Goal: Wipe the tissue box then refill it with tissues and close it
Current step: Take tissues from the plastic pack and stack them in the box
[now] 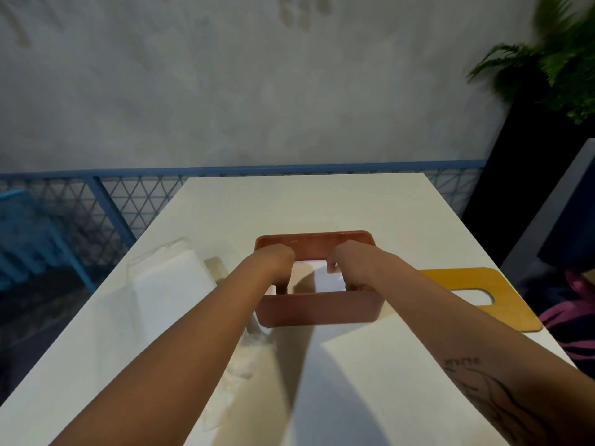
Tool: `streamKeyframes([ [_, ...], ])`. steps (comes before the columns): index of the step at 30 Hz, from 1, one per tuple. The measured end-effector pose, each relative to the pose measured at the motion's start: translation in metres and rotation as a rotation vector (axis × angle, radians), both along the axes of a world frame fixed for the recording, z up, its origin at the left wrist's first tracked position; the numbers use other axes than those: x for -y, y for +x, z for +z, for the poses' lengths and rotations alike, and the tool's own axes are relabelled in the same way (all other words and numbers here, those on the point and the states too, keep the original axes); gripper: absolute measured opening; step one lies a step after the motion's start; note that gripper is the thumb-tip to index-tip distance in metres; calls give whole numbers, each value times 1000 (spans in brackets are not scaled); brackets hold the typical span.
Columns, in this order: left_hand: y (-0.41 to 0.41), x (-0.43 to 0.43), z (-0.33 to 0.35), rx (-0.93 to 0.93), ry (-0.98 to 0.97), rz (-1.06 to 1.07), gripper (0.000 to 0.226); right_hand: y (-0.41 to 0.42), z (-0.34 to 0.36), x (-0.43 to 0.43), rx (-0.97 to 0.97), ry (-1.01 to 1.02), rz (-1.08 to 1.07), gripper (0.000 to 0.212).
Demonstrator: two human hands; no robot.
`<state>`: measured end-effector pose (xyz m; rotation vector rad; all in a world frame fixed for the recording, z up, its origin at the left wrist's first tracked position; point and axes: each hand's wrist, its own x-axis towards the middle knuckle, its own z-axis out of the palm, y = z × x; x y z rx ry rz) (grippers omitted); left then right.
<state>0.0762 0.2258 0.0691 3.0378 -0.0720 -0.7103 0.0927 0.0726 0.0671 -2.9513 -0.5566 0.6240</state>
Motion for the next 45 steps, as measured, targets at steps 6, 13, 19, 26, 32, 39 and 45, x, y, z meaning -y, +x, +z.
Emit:
streamKeyframes([
  [6, 6, 8, -1, -53, 83, -36, 33, 5, -4, -2, -13, -36, 17, 54],
  [13, 4, 10, 5, -42, 70, -15, 38, -4, -2, -1, 50, -45, 25, 47],
  [19, -14, 1, 14, 207, -82, 4, 36, -8, 1, 10, 297, 64, -11, 26],
  [26, -56, 1, 21, 493, -317, 110, 36, -43, 2, 15, 536, 311, -17, 21],
  [32, -123, -5, 8, 704, -476, 316, 20, -88, -10, 11, 542, 496, 18, 20],
  [39, -195, -31, -34, 883, -476, 550, 8, -132, -44, -19, 452, 634, 175, 19],
  [45, -229, -48, -66, 1011, -326, 639, 11, -155, -60, -47, 392, 638, 293, 20],
])
